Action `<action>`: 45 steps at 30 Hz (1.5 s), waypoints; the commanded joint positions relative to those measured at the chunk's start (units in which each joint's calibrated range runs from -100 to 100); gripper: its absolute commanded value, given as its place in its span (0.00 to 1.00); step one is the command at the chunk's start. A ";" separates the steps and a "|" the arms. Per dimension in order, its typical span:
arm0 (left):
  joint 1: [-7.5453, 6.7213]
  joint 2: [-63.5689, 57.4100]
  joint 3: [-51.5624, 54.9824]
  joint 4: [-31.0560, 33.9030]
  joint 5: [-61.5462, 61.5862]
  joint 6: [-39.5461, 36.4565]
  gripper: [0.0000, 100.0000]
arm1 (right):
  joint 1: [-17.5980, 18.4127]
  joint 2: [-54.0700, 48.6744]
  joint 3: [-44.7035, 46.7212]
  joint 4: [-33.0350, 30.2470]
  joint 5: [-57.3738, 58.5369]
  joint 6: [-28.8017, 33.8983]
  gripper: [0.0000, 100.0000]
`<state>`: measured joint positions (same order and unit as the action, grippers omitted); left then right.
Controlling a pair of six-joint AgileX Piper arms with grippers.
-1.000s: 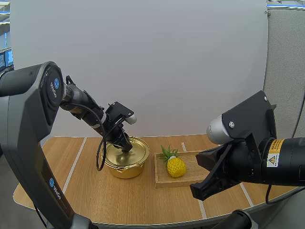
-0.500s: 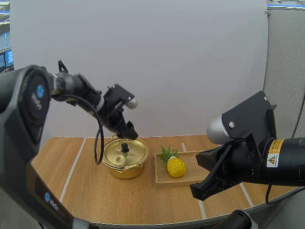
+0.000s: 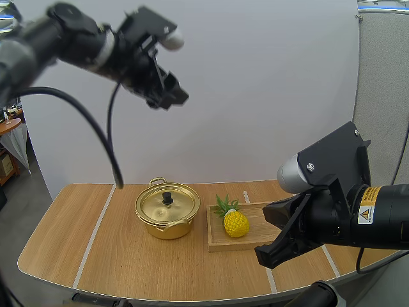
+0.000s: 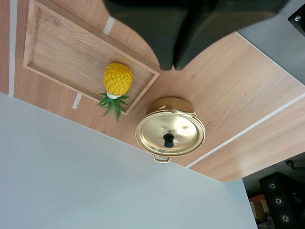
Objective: Open the pot, put the grape inside, and close it
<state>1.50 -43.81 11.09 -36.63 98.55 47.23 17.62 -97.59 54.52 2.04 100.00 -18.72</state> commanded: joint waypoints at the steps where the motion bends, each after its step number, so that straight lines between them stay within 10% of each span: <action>1: -0.13 -6.67 -1.29 1.76 1.45 -2.87 1.00 | -0.24 -0.61 0.03 -0.09 0.00 0.47 0.00; 17: -0.13 -27.08 -1.44 6.37 1.45 -16.34 1.00 | -0.24 -0.61 0.03 -0.09 0.00 0.47 0.00; 18: -0.13 -28.15 -1.44 7.26 1.45 -17.27 0.93 | -0.24 -0.61 0.03 -0.09 0.00 0.47 0.00; 23: -0.13 -32.90 -1.44 12.52 1.45 -20.85 0.00 | -0.24 -0.61 0.03 0.36 0.00 0.47 0.00; 35: -0.13 -43.30 15.49 16.73 -0.03 -28.66 0.00 | -6.02 -1.33 0.03 1.42 0.00 0.47 0.00; 45: -0.13 -49.48 35.04 20.37 -32.17 -42.21 0.00 | -11.05 -1.33 0.03 -2.04 -22.89 5.68 0.00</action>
<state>1.50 -90.36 38.73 -18.97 83.87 13.80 9.94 -98.61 54.52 3.64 95.83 -18.31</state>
